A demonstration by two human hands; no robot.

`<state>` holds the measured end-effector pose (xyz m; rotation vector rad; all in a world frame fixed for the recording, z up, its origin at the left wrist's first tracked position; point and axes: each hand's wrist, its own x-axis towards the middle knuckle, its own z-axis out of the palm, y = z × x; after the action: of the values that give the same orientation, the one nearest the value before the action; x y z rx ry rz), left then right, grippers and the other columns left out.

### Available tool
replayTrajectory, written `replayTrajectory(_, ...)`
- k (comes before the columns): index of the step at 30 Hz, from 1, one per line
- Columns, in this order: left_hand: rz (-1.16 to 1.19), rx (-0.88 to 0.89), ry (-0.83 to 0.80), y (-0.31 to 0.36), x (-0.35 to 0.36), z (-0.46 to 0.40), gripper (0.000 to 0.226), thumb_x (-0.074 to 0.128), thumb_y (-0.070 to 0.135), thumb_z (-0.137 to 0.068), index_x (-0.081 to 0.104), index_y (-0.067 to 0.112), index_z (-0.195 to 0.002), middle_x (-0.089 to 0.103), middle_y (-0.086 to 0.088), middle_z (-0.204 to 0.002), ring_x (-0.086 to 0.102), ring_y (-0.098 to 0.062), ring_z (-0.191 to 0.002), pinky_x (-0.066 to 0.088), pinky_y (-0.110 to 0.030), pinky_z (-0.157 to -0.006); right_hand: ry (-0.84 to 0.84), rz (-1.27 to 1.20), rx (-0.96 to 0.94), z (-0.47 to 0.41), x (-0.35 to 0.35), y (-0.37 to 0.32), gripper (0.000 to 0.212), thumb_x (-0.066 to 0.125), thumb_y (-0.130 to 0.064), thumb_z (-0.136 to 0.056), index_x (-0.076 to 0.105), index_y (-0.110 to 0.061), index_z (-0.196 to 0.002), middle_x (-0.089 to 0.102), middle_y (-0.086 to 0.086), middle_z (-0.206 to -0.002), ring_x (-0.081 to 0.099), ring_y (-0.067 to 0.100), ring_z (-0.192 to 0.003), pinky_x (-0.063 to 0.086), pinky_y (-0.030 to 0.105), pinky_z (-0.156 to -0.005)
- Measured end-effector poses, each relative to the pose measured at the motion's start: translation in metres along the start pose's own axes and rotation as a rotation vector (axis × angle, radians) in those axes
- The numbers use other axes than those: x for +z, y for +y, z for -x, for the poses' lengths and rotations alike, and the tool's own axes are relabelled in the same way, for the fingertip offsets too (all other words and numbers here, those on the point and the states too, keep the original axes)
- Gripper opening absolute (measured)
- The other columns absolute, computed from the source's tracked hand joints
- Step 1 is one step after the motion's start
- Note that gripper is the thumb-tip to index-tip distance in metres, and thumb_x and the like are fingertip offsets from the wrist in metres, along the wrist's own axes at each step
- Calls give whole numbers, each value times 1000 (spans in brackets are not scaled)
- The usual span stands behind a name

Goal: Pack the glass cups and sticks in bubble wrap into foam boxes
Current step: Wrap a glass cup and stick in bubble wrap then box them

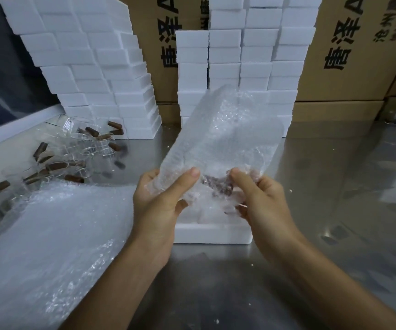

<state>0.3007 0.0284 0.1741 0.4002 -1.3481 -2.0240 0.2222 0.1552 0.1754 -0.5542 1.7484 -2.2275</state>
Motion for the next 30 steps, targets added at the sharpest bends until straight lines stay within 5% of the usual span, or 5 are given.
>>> replayTrajectory(5,-160,-31,-37,-7,3,3,85,91,41,-42,60,15,-117,74,-4,-106,73,-23,-95,59,-43,-81,107,56,-112,-1,-3,2,22,56,-22,-101,63,-7,-86,70,-4,-66,71,15,-63,54,25,-53)
replayTrajectory(8,-193,-71,-109,-7,4,4,83,88,43,-47,62,16,-120,74,-3,-109,73,-21,-98,59,-45,-84,139,98,-216,0,-5,0,24,56,-16,-101,59,-5,-80,66,-9,-55,65,2,-52,47,16,-46)
replayTrajectory(17,-214,-159,-167,2,3,5,69,73,68,-64,68,30,-121,70,5,-122,64,-19,-116,57,-49,-88,149,146,-276,-2,-3,5,26,56,-13,-100,58,-1,-77,64,-5,-52,61,3,-44,45,19,-41)
replayTrajectory(23,-226,-93,21,-1,7,5,20,64,47,-89,76,32,-95,76,4,-102,72,-17,-98,53,-49,-94,153,203,-280,-1,0,9,32,55,-10,-100,52,-12,-69,52,-14,-43,54,1,-38,47,23,-40)
replayTrajectory(30,-165,-60,161,-1,4,-1,24,55,26,-99,73,17,-85,76,-4,-94,71,-27,-98,59,-39,-80,80,130,-224,5,3,8,20,55,-13,-101,59,-5,-82,65,8,-59,71,12,-57,51,24,-44)
